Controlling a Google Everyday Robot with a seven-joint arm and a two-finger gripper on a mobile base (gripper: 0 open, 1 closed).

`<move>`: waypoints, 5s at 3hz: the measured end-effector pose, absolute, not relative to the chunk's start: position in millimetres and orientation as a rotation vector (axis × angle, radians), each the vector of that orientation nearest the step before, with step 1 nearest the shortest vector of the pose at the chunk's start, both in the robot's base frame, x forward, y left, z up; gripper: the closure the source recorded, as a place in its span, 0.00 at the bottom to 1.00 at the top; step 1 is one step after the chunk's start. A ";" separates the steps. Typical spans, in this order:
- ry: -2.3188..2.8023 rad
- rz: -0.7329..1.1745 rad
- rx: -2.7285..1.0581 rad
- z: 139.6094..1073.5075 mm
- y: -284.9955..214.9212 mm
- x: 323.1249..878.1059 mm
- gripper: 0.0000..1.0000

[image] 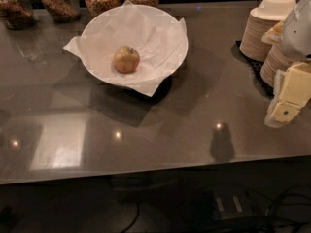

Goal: Pick apple from white bowl

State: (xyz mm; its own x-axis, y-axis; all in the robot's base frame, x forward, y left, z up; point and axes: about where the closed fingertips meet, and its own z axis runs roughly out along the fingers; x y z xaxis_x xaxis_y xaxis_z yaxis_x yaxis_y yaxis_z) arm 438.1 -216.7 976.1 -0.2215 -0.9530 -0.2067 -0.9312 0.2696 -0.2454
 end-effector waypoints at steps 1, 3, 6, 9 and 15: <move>2.232 -0.098 -1.725 976.2 -216.6 438.2 0.00; 2.128 -0.012 -1.614 979.6 -196.2 472.3 0.00; 1.863 0.196 -1.406 1001.4 -114.5 582.1 0.00; 1.718 0.340 -1.458 986.3 -39.7 645.0 0.00; 1.641 0.510 -1.528 898.9 31.6 690.6 0.23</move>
Offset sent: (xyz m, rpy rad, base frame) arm 0.0260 0.0163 -0.0011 0.1162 -0.0532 0.0146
